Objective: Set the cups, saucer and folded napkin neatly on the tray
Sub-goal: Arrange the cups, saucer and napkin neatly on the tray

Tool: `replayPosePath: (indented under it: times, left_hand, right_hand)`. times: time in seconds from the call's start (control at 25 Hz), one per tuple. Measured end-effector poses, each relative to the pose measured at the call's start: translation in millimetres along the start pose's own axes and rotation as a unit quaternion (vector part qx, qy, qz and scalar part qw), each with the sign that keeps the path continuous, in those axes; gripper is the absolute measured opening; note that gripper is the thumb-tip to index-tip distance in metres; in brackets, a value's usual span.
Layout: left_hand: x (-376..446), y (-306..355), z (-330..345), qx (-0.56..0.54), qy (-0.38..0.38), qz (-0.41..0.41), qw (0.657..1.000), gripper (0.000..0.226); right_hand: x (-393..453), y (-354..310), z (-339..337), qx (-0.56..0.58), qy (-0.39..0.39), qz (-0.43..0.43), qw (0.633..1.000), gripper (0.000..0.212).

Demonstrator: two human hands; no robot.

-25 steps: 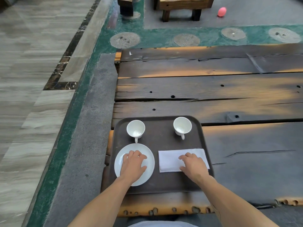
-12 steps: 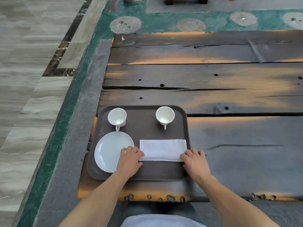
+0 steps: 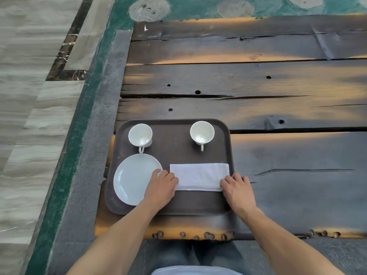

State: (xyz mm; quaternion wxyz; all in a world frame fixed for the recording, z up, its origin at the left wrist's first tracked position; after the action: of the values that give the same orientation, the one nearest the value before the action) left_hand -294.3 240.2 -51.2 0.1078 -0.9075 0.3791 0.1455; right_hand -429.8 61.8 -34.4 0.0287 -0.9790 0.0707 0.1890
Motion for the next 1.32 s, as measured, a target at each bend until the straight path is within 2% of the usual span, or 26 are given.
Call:
replayPosePath:
  times: [0.2,0.36,0.6,0.84,0.96,1.04,1.12,1.2,1.32]
  left_hand:
    - [-1.7,2.3,-12.9,0.007,0.03,0.03,0.999,0.008]
    - [-3.7,12.9,-15.0,0.045,0.065,0.058,0.995,0.02]
    - [-9.5,15.0,-10.5,0.03,0.088,0.063,0.994,0.019]
    - [-20.0,14.2,-4.0,-0.021,0.11,0.041,0.993,0.018]
    - [-17.3,7.6,1.1,-0.04,0.088,0.041,0.995,0.011]
    - [-11.3,3.1,0.0,-0.069,0.074,0.014,0.995,0.022]
    - [-0.7,-4.2,-7.7,-0.096,0.091,-0.041,0.99,0.026]
    - [12.3,-9.9,-12.5,-0.075,0.087,-0.088,0.989,0.025]
    - [29.4,-19.7,-6.5,-0.043,0.037,-0.127,0.99,0.031]
  right_hand:
    - [-0.5,-2.9,-7.8,-0.02,0.034,-0.005,0.999,0.031]
    - [-0.1,-4.4,-4.2,-0.02,0.038,-0.011,0.999,0.027]
    - [-3.1,-4.1,-3.0,-0.013,0.057,-0.016,0.998,0.028]
    - [-7.5,-6.3,6.3,0.001,0.022,-0.01,1.0,0.019]
    - [-2.7,-4.0,13.4,0.012,-0.004,-0.03,0.999,0.013]
    - [0.2,1.4,9.0,0.018,0.018,-0.028,0.999,0.023]
    - [6.1,8.4,0.6,0.003,0.048,-0.024,0.999,0.02]
    - [15.2,13.6,-4.5,-0.002,0.062,-0.025,0.998,0.02]
    - [27.7,23.9,-4.4,-0.007,0.045,-0.013,0.999,0.026]
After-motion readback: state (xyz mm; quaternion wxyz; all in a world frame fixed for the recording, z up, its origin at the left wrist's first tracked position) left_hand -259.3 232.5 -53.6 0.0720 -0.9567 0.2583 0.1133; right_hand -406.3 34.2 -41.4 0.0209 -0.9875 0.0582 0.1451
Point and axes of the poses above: each hand's wrist, its own x-axis towards the middle knuckle, its own z-axis out of the palm, y = z × x, the point moved 7 cm from there along x, towards the middle knuckle, and after that the axes turned 13 degrees about -z, right-handed, at the moved point
